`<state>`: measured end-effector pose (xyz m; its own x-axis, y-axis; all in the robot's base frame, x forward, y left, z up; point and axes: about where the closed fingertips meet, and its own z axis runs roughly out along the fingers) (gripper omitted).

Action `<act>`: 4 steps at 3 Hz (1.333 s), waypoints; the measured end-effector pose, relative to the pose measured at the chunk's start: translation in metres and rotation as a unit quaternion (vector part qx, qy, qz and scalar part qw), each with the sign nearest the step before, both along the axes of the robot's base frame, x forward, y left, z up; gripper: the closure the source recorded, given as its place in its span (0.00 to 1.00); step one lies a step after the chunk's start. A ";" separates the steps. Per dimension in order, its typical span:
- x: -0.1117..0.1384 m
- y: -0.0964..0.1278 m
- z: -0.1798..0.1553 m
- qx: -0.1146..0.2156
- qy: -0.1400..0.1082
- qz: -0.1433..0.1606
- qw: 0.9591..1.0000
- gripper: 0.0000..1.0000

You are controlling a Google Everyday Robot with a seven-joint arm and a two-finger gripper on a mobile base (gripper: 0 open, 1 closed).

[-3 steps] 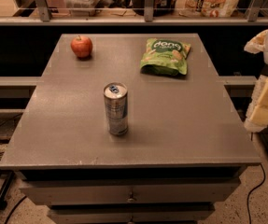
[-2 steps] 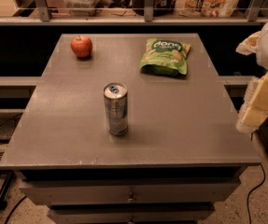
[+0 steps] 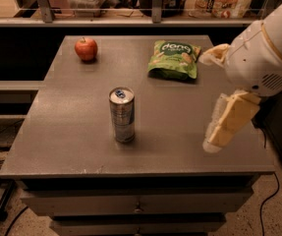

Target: Pick redbull can

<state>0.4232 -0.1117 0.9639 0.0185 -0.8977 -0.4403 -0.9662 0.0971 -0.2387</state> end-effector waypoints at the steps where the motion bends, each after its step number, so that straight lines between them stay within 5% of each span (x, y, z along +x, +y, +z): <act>1: 0.002 0.057 -0.002 0.061 0.008 0.051 0.997 0.00; 3: 0.011 0.080 -0.008 0.093 0.012 0.070 0.993 0.00; 4: 0.025 0.107 -0.020 0.125 0.011 0.095 0.987 0.00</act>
Offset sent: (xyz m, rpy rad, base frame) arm 0.0019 0.0533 -0.0021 0.1149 0.0154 0.0949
